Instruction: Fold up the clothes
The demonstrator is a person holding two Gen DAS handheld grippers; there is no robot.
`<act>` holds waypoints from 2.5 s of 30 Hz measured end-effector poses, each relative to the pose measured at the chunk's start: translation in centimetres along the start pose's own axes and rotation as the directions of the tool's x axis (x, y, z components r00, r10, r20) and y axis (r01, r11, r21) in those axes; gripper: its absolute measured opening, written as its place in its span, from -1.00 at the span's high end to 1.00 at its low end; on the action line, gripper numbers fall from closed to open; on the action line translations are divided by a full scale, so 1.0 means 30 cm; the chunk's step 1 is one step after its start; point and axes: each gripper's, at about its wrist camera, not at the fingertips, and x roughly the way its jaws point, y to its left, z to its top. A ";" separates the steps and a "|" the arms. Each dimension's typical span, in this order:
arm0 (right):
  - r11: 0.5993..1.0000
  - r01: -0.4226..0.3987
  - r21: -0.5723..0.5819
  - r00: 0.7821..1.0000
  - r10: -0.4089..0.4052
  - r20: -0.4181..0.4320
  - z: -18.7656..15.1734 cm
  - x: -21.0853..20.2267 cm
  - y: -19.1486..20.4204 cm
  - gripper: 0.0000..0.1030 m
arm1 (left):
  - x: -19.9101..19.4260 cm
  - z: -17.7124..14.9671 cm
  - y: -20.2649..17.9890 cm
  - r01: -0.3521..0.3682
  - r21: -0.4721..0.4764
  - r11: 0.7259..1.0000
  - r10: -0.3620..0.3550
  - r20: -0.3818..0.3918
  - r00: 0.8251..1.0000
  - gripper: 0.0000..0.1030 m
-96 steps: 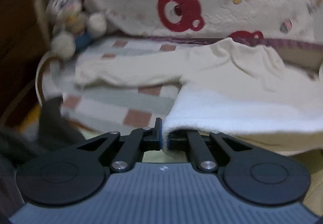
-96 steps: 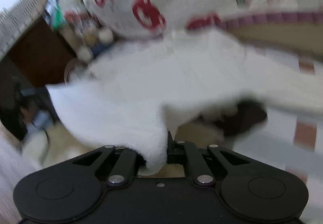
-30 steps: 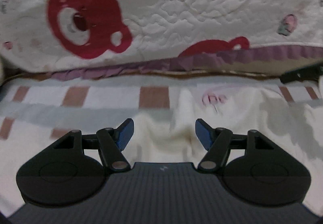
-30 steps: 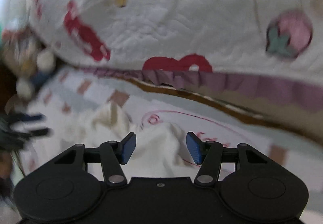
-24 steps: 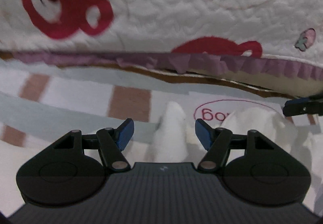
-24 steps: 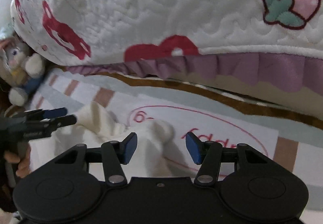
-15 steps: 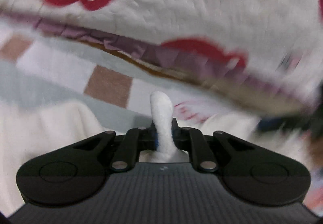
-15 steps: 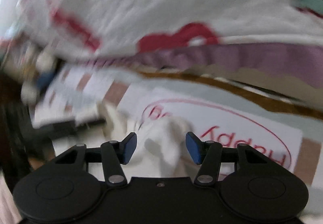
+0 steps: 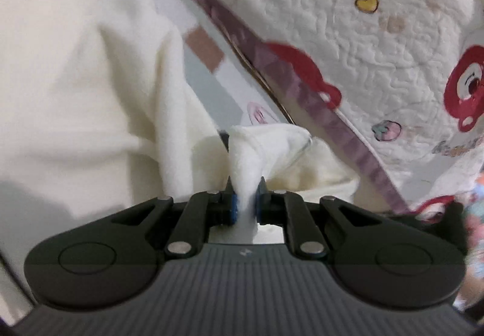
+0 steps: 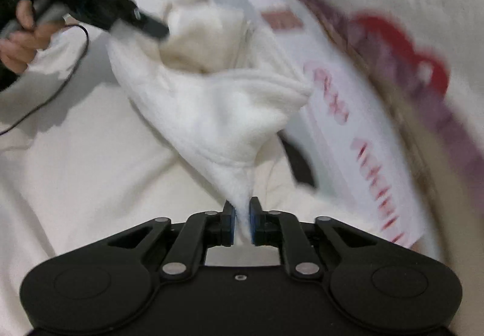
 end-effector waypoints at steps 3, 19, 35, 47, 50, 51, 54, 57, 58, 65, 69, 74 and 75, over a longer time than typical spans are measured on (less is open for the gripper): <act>0.997 0.010 -0.078 0.999 -0.007 0.040 0.093 -0.082 0.036 0.71 | 0.006 -0.017 0.054 0.032 -0.039 0.999 -0.033 -0.010 0.999 0.81; 0.827 -0.139 -0.545 0.974 0.015 -0.225 0.394 0.159 0.193 0.01 | -0.010 -0.045 -0.004 0.023 0.204 0.979 -0.026 0.011 1.000 0.81; 0.958 -0.128 -0.256 0.977 0.077 -0.200 0.225 0.148 0.136 0.86 | -0.037 -0.045 0.003 0.021 0.191 0.981 -0.033 0.058 0.998 0.55; 0.893 0.296 0.339 0.934 -0.345 0.093 0.181 0.168 -0.317 0.86 | -0.046 -0.046 -0.021 -0.097 0.260 0.961 0.059 0.151 0.987 -0.03; 0.863 0.304 0.404 0.932 -0.358 0.064 0.158 0.215 -0.348 0.86 | -0.005 -0.074 -0.057 -0.153 0.340 0.928 0.119 0.119 0.986 -0.03; 0.855 0.298 0.424 0.929 -0.362 0.076 0.148 0.214 -0.360 0.87 | 0.003 -0.080 -0.069 -0.165 0.365 0.916 0.131 0.114 0.985 -0.03; 0.833 0.355 0.424 0.908 -0.415 0.056 0.123 0.230 -0.401 0.70 | 0.015 -0.092 -0.069 -0.206 0.404 0.891 0.178 0.105 0.978 -0.03; 0.748 0.372 0.549 0.885 -0.465 0.033 0.073 0.186 -0.449 0.40 | 0.025 -0.090 -0.051 -0.225 0.385 0.895 0.209 0.084 0.974 -0.03; 0.717 0.317 0.621 0.893 -0.446 0.060 0.041 0.152 -0.461 0.27 | 0.027 -0.087 -0.046 -0.225 0.379 0.898 0.211 0.080 0.974 -0.03; 0.382 -0.271 0.884 0.934 -0.119 0.338 -0.172 0.043 -0.497 -0.11 | 0.017 -0.077 -0.058 -0.213 0.366 0.906 0.194 0.087 0.977 -0.03; 0.428 -0.240 0.871 0.962 -0.014 0.272 -0.128 0.107 -0.444 -0.31 | 0.018 -0.075 -0.070 -0.229 0.371 0.900 0.208 0.097 0.973 -0.03; 0.456 -0.088 0.886 0.991 -0.054 0.126 -0.075 0.254 -0.447 -0.37 | 0.024 -0.078 -0.068 -0.247 0.369 0.896 0.228 0.093 0.969 -0.03; 0.420 -0.071 0.905 0.993 -0.051 0.102 -0.066 0.302 -0.466 -0.39 | 0.024 -0.078 -0.066 -0.251 0.368 0.895 0.233 0.094 0.968 -0.03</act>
